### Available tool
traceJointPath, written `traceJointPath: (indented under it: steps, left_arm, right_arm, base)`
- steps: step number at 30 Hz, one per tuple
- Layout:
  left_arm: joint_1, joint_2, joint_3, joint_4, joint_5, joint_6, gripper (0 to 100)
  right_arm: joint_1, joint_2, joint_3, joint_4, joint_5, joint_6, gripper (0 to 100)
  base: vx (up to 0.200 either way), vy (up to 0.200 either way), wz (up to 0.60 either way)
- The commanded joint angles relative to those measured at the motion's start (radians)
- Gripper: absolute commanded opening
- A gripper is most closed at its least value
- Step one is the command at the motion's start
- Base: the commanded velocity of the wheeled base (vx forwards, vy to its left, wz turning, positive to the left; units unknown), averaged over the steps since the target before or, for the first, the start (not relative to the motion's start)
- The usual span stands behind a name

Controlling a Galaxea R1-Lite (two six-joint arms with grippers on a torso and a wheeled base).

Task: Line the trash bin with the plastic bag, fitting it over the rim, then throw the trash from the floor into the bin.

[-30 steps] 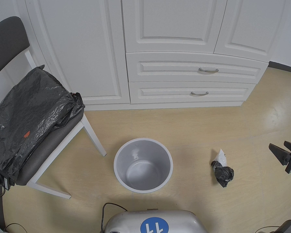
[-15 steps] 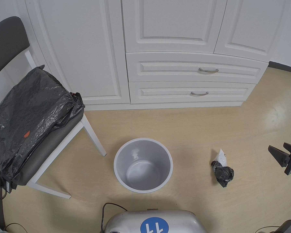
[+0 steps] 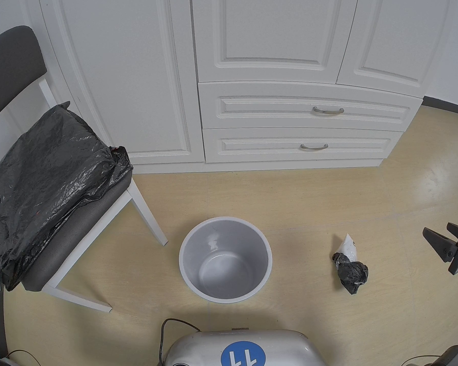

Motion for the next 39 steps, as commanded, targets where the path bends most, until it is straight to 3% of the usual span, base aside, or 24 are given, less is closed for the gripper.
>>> traceJointPath:
  steps: [1,6,10,18,28,33,39]
  left_arm:
    - [0.074,-0.022,-0.040,-0.017,-0.006,-0.007,100]
    - [0.065,-0.013,-0.014,-0.026,-0.009,0.005,100]
    - [-0.008,0.024,0.007,-0.028,-0.006,0.007,100]
    - [-0.061,0.057,0.027,-0.032,-0.004,0.007,100]
    - [-0.074,0.084,0.024,-0.042,0.000,0.008,100]
    - [-0.070,0.129,0.030,-0.124,0.002,0.005,100]
    - [-0.073,0.179,0.075,-0.296,0.063,-0.002,100]
  right_arm:
    - [0.001,-0.005,0.000,-0.002,0.001,-0.007,100]
    - [0.001,-0.005,0.002,-0.004,-0.001,-0.007,100]
    - [0.001,-0.009,0.000,-0.005,-0.001,-0.007,100]
    - [0.001,-0.009,-0.001,-0.005,0.001,-0.007,100]
    - [0.001,-0.011,-0.001,-0.007,-0.001,-0.007,100]
    - [0.001,-0.012,-0.003,-0.008,-0.001,-0.007,100]
    - [0.001,-0.012,-0.004,-0.008,-0.001,-0.007,100]
  base:
    - [0.000,0.000,0.00]
    - [0.000,0.000,0.00]
    - [0.000,0.000,0.00]
    - [0.000,0.000,0.00]
    - [0.000,0.000,0.00]
    - [0.000,0.000,0.00]
    - [0.000,0.000,0.00]
